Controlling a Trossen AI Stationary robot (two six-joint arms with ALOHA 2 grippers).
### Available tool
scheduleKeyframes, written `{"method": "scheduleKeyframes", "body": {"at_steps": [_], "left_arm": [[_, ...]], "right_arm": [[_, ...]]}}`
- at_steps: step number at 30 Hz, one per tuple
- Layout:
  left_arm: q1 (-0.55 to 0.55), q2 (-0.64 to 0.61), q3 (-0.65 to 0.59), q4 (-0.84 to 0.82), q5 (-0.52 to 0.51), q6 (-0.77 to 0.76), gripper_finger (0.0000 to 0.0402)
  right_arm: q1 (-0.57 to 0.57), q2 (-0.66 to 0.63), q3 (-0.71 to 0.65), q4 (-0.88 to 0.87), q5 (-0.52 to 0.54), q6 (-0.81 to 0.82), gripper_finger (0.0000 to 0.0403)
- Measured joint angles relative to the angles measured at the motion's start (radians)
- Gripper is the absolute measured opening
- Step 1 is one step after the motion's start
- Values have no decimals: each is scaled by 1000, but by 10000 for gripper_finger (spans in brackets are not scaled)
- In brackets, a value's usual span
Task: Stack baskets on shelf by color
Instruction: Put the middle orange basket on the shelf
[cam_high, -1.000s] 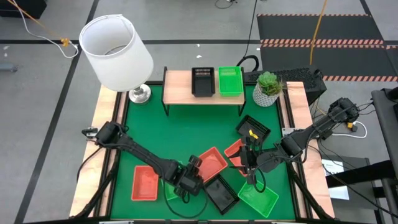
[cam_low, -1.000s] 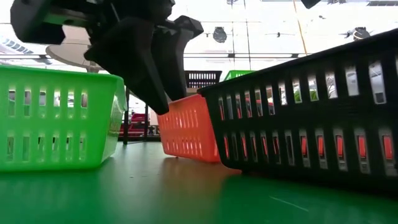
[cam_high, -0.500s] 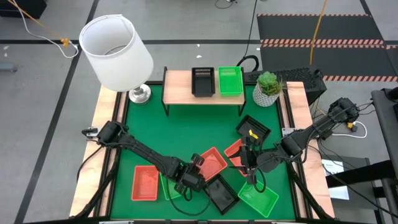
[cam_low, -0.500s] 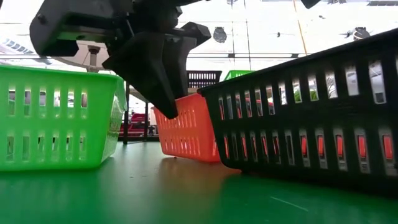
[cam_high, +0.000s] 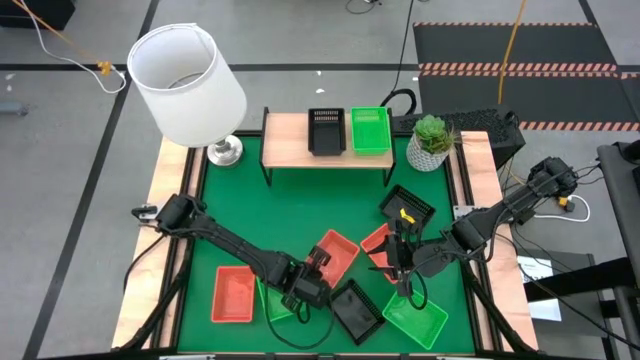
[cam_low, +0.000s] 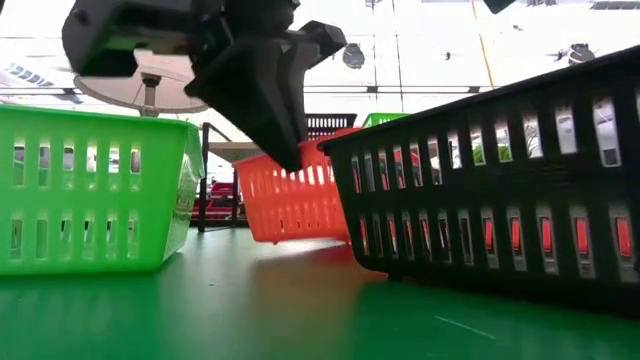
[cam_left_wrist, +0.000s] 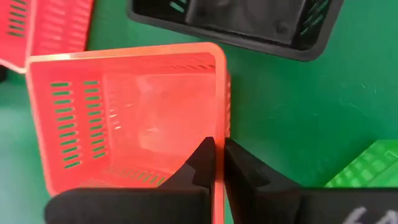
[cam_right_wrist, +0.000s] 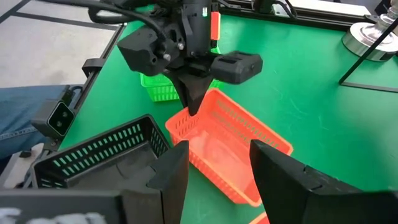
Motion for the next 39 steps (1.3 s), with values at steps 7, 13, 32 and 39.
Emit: {"method": "scheduleKeyframes", "body": {"at_steps": [7, 13, 32, 39], "left_arm": [[0, 0, 117, -175, -63, -58, 14], [0, 0, 235, -359, -139, -128, 10], [31, -61, 549, -841, -326, -259, 13], [121, -216, 532, -849, -356, -245, 8]], "right_arm": [[0, 0, 0, -14, 0, -11, 167], [0, 0, 0, -15, 0, -11, 167], [0, 0, 0, -18, 0, -15, 167], [1, 0, 0, -24, 0, -22, 167]]}}
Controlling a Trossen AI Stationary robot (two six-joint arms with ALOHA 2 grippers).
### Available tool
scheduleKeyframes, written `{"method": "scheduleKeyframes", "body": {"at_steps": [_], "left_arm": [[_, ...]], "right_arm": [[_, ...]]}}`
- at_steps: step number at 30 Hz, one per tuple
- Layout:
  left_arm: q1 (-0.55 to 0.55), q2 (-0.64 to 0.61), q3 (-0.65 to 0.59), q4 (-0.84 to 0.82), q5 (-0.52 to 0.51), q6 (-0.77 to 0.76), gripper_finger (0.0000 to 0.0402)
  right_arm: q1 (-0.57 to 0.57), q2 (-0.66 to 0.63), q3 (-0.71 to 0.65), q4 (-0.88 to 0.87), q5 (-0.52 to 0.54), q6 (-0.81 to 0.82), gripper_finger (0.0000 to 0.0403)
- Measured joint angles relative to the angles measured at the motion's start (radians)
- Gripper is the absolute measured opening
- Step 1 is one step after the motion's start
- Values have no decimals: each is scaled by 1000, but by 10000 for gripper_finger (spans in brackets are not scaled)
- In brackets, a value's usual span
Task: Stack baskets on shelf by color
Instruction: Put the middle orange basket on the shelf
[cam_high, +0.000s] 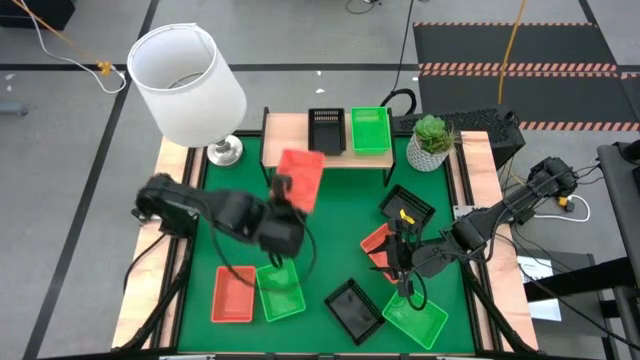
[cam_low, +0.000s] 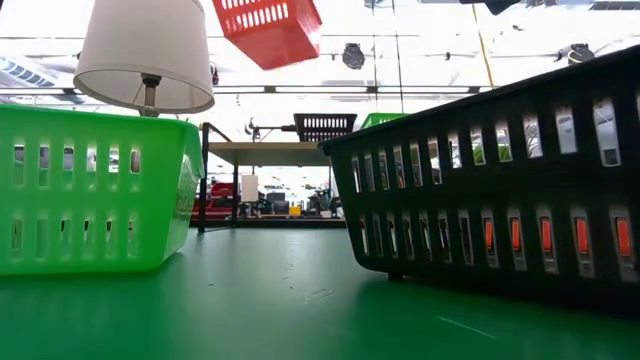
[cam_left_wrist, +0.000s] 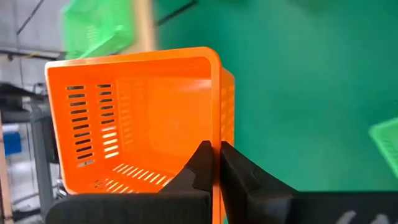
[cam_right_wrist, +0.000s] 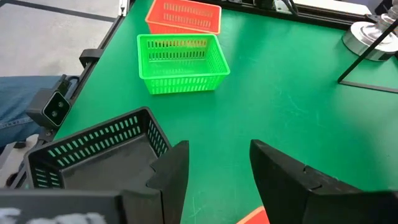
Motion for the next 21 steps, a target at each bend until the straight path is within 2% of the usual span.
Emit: {"method": "scheduleKeyframes", "body": {"at_steps": [5, 12, 17, 21], "left_arm": [[106, -94, 0, 1, -2, 53, 11], [285, -134, 0, 2, 13, 145, 15], [394, -119, -10, 61, 109, 218, 9], [458, -115, -51, 127, 143, 260, 10]], "right_arm": [[0, 0, 0, -14, 0, -15, 167], [0, 0, 0, -13, 0, -18, 167], [0, 0, 0, -13, 0, -20, 167], [0, 0, 0, -21, 0, -34, 167]]}}
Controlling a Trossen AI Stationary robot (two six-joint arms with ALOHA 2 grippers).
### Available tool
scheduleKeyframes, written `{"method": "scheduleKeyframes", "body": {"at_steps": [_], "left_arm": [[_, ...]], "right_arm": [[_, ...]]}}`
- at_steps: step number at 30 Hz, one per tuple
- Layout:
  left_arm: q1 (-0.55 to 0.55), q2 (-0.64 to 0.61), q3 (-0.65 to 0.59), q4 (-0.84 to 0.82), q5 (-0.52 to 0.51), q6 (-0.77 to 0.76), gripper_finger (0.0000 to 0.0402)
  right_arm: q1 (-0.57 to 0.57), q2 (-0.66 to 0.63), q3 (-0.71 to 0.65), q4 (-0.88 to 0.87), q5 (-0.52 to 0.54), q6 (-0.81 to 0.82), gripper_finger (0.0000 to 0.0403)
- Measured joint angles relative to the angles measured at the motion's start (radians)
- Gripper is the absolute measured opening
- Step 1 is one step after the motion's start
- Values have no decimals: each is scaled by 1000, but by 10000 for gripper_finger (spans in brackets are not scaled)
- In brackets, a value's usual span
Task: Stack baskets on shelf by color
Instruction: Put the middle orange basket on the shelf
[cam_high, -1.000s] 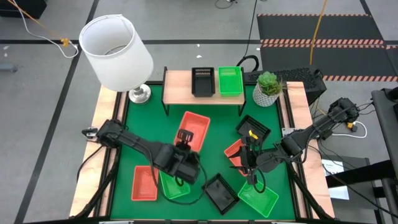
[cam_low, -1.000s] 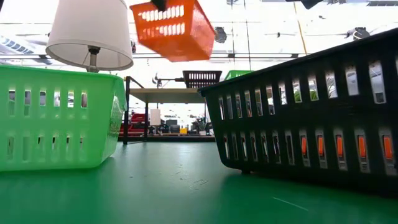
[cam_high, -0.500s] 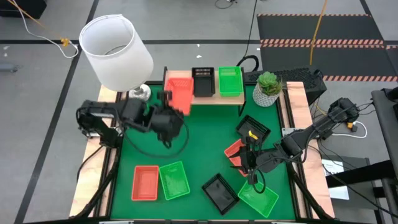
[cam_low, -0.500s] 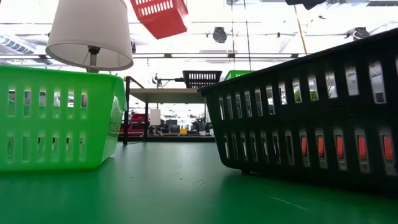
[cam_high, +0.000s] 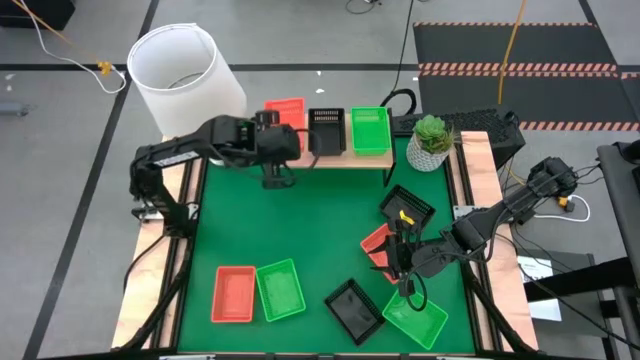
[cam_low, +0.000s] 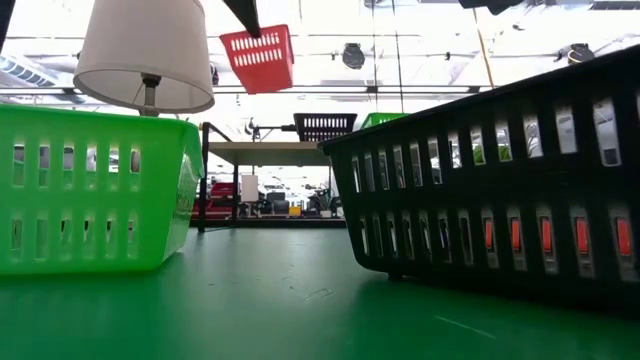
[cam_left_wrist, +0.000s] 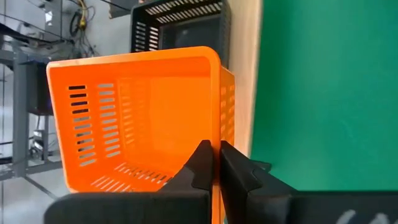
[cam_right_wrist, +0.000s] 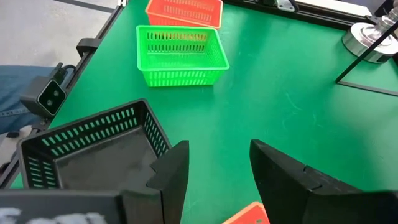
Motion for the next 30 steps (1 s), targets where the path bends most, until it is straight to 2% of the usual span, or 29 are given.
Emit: {"method": "scheduleKeyframes", "body": {"at_steps": [4, 10, 17, 22, 30], "left_arm": [[51, -1, -68, 52, 15, 5, 22], [97, -2, -195, 92, 27, 40, 7], [140, -1, -311, 166, 29, 97, 24], [179, -1, -343, 200, 51, 128, 8], [214, -1, -343, 248, 92, 180, 19]], "right_arm": [[0, 0, 0, -7, 0, -11, 167], [0, 0, 0, -6, 0, -11, 167], [0, 0, 0, -1, 0, 15, 167], [0, 0, 0, 9, 0, 19, 167], [0, 0, 0, 9, 0, 17, 167]]}}
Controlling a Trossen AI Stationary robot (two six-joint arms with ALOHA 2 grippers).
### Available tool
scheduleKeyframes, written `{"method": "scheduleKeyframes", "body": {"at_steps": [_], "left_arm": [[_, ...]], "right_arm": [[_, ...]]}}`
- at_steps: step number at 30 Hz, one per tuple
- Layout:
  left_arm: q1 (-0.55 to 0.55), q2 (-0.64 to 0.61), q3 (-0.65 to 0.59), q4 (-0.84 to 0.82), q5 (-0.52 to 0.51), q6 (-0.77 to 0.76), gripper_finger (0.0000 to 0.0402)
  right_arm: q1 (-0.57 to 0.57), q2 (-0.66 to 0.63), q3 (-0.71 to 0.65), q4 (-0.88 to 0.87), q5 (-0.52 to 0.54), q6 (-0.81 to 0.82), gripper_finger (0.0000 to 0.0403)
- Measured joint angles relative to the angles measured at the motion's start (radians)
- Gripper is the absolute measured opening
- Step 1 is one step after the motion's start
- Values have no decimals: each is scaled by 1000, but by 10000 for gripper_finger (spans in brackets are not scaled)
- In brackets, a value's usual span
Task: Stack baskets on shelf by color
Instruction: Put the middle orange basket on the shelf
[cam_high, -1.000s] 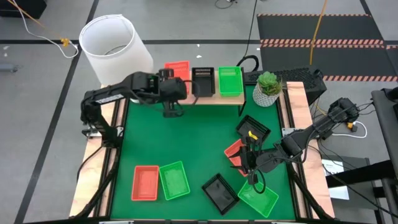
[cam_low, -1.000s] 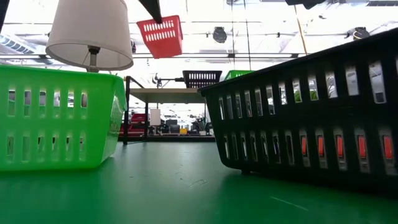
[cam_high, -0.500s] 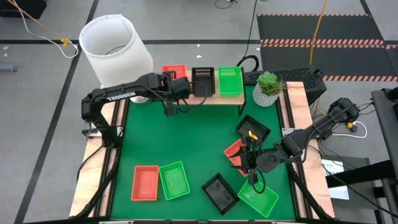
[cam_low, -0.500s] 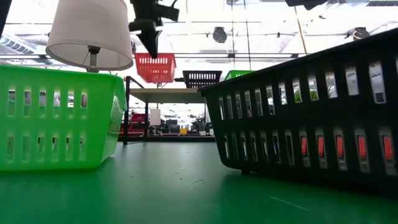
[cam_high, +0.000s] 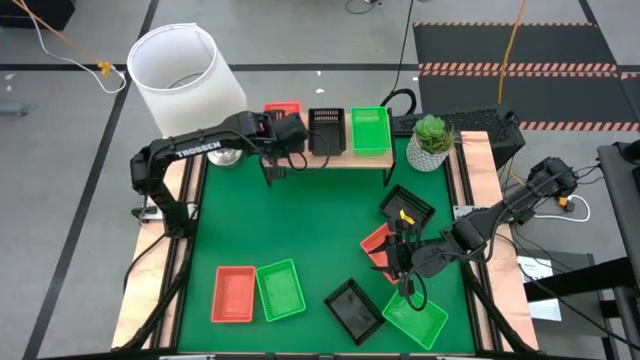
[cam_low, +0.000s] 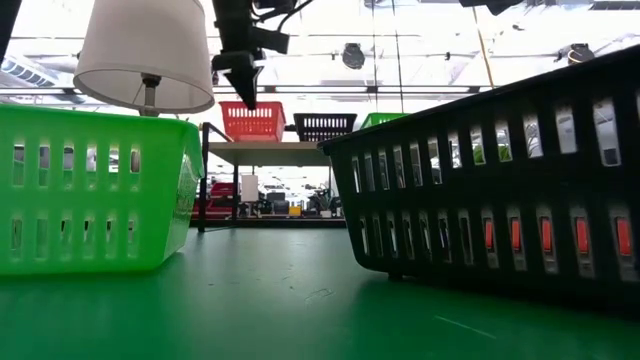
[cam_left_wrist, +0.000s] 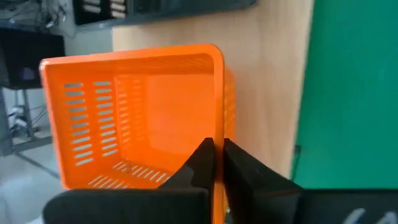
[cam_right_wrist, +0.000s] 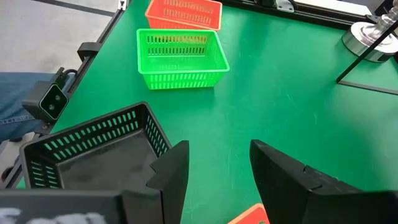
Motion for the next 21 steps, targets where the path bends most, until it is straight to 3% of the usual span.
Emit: {"method": "scheduleKeyframes", "body": {"at_steps": [21], "left_arm": [[34, 0, 0, 25, 69, 27, 19]], "right_arm": [[0, 0, 0, 0, 0, -1, 167]]}}
